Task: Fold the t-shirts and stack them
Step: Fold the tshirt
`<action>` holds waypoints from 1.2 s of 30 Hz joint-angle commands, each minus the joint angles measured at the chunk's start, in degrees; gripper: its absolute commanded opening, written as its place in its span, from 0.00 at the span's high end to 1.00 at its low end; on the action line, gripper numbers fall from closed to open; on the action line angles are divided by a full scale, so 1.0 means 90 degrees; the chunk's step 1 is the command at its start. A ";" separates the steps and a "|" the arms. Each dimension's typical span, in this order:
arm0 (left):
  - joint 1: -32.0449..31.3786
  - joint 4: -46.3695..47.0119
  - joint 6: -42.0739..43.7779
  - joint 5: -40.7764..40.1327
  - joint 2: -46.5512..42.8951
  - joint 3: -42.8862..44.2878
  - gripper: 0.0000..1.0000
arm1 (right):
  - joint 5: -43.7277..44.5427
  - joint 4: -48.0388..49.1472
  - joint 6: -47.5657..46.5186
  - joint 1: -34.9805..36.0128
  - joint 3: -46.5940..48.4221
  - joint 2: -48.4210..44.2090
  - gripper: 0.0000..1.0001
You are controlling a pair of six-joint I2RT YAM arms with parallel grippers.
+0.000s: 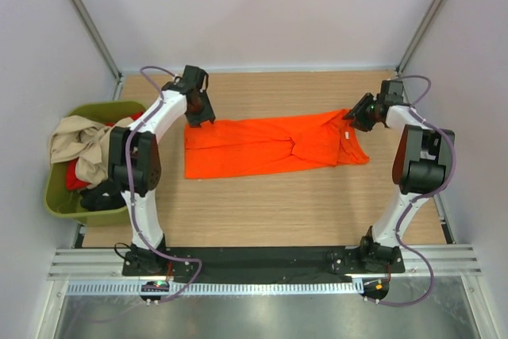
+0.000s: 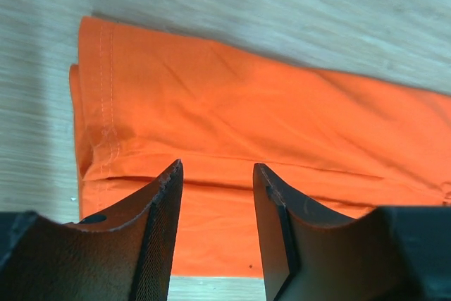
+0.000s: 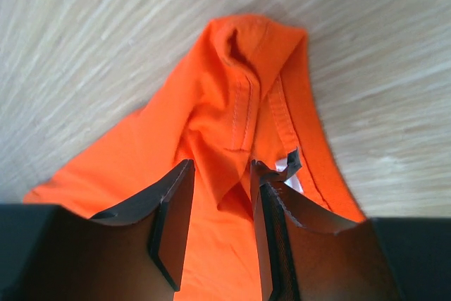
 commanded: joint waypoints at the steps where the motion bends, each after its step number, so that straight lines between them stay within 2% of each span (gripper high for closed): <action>1: 0.0034 -0.0295 0.0122 0.0346 -0.0083 -0.0191 0.55 | -0.0130 -0.0306 -0.0129 0.0095 -0.0194 -0.0278 0.55; 2: 0.0005 -0.0120 0.0141 0.0715 -0.0335 -0.0386 0.55 | -0.0081 -0.0316 -0.0148 0.0105 -0.0262 -0.0327 0.55; 3: -0.0140 0.0442 0.0267 0.1463 -0.0511 -0.0765 0.55 | -0.0061 -0.0287 -0.0148 0.0105 -0.0408 -0.0376 0.55; 7: -0.0803 0.1666 0.0211 0.2719 -0.0962 -0.1286 0.54 | -0.0071 -0.0209 -0.0129 0.0095 -0.0633 -0.0561 0.56; 11: -0.1615 0.2798 -0.0248 0.3219 -0.0787 -0.1345 0.54 | 0.0056 -0.0247 -0.0022 0.0095 -0.0809 -0.0786 0.57; 15: -0.2143 0.3094 -0.0502 0.3326 -0.0231 -0.0984 0.55 | 0.0203 -0.0423 -0.0051 0.0095 -0.0917 -0.1021 0.57; 18: -0.2124 0.2871 -0.0766 0.3025 -0.0005 -0.0847 0.55 | 0.0202 -0.0628 0.0066 0.0115 -0.0956 -0.1206 0.56; 19: -0.2105 0.2715 -0.0699 0.2859 -0.0054 -0.0818 0.55 | 0.0619 -0.1015 0.0163 0.0115 -0.0917 -0.1255 0.55; 22: -0.1988 0.2081 -0.0523 0.2176 -0.0229 -0.0827 0.55 | 0.1216 -0.1546 0.0523 0.0115 -0.0858 -0.1557 0.55; 23: -0.1978 0.1595 -0.0358 0.1700 -0.0346 -0.0779 0.55 | 0.1334 -0.1653 0.0670 0.0115 -0.0897 -0.1645 0.56; 26: -0.1929 0.0803 -0.0094 0.1005 -0.0600 -0.0827 0.55 | 0.1326 -0.1781 0.1245 0.0124 -0.1266 -0.1968 0.57; 28: -0.1919 0.0653 -0.0025 0.0632 -0.0756 -0.1099 0.54 | 0.1335 -0.1722 0.1443 0.0134 -0.1473 -0.2144 0.60; 34: -0.1909 0.0594 -0.0015 0.0340 -0.1206 -0.2055 0.55 | 0.1735 -0.1527 0.1522 0.0134 -0.1942 -0.2145 0.60; 36: -0.1909 0.0594 -0.0092 0.0221 -0.1226 -0.2262 0.54 | 0.2232 -0.1469 0.1337 0.0124 -0.1981 -0.2037 0.60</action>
